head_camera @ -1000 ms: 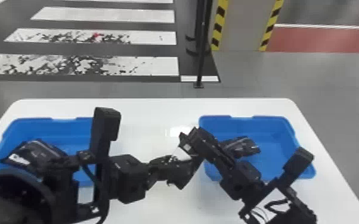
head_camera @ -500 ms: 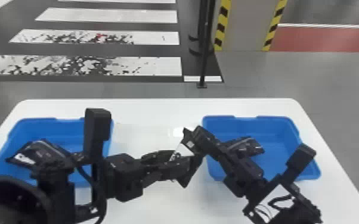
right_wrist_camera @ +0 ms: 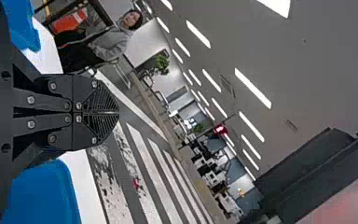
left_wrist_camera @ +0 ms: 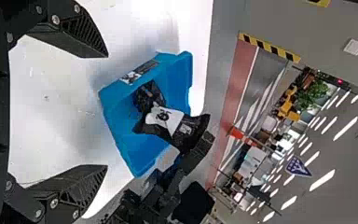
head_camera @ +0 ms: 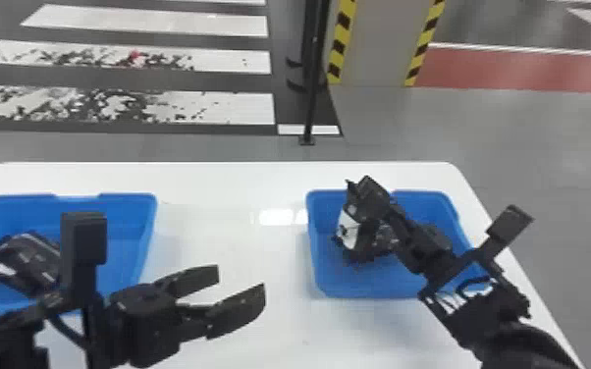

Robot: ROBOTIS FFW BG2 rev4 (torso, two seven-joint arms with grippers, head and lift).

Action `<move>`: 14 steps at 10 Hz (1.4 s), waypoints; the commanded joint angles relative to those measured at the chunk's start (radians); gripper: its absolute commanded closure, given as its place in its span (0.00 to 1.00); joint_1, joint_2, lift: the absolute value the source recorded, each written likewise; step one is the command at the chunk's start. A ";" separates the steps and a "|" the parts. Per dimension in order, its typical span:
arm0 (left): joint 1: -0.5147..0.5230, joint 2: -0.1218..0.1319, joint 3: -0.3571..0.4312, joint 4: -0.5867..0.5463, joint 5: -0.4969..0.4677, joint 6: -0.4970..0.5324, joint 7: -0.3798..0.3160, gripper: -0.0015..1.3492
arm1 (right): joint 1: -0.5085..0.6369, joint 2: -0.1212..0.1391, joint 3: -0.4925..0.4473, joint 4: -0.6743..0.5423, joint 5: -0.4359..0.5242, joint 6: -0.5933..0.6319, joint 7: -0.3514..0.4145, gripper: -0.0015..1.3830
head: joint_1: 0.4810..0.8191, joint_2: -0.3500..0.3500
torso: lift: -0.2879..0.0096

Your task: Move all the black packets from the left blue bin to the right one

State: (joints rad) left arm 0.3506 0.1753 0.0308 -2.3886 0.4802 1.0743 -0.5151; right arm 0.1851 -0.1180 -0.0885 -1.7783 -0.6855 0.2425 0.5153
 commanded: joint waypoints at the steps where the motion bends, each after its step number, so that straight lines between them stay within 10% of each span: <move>1: 0.035 -0.011 0.029 -0.028 0.006 -0.004 -0.002 0.13 | -0.087 -0.032 -0.027 0.157 0.003 -0.036 -0.001 0.93 | 0.63 0.31 | 0.50; 3: 0.089 -0.020 0.079 -0.062 0.012 -0.021 -0.003 0.13 | -0.112 -0.051 -0.053 0.246 0.027 -0.039 -0.046 0.90 | 0.63 0.24 | 0.50; 5: 0.138 -0.036 0.143 -0.087 0.010 -0.061 -0.003 0.13 | -0.058 -0.049 -0.063 0.201 0.067 -0.088 -0.101 0.42 | 0.63 0.21 | 0.50; 6: 0.152 -0.042 0.179 -0.089 0.008 -0.071 -0.005 0.13 | -0.006 -0.048 -0.063 0.128 0.109 -0.098 -0.130 0.34 | 0.63 0.21 | 0.50; 14: 0.096 -0.060 0.506 -0.084 -0.191 -0.056 0.013 0.13 | 0.578 0.052 -0.011 -0.388 0.291 -0.348 -0.208 0.31 | 0.63 0.56 | 0.50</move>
State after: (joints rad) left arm 0.4621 0.1152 0.5047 -2.4755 0.3217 1.0076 -0.5029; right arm 0.7278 -0.0702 -0.1048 -2.1458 -0.3961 -0.1031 0.3060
